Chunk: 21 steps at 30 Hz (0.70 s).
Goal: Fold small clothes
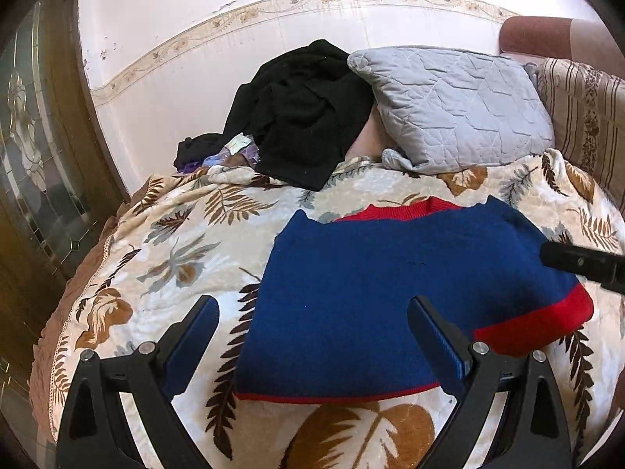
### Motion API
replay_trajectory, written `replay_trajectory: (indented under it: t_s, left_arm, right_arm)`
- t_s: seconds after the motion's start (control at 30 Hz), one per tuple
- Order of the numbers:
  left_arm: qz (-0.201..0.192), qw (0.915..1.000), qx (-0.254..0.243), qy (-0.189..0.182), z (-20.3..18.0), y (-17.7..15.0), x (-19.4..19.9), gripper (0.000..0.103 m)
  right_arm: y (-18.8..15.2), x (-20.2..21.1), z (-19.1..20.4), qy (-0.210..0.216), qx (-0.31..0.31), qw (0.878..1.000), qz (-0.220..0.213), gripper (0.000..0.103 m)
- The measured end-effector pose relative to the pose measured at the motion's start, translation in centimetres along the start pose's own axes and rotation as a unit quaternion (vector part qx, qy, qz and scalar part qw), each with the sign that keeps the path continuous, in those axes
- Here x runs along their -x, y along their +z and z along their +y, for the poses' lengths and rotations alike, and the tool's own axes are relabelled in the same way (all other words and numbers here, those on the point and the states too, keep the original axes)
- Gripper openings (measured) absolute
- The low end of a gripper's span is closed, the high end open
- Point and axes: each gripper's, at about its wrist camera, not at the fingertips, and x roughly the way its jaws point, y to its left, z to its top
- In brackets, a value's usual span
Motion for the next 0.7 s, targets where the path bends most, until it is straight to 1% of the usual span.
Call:
replay_trajectory:
  t_s: [0.17,0.37,0.53,0.7]
  left_arm:
    - [-0.009,0.9999,0.007,0.003,0.4,0.2,0.4,0.097]
    - [0.007,0.9999,0.011,0.009,0.6,0.0,-0.7,0.097]
    - [0.021,0.9995,0.016,0.017,0.8,-0.3,-1.5,0.097]
    - [0.039,0.9989,0.015,0.023,0.8,-0.8,-2.5,0.097]
  right_arm:
    - [-0.2,-0.2,0.7,-0.003,0.016,1.000,0.000,0.063]
    - [-0.6,-0.6,1.3,-0.014,0.030,0.999,0.005,0.063]
    - [-1.0,-1.7,1.2,-0.038,0.035,0.998,0.023,0.063]
    - [-1.4,-3.2,0.1,-0.069,0.028,0.996,0.057,0.063]
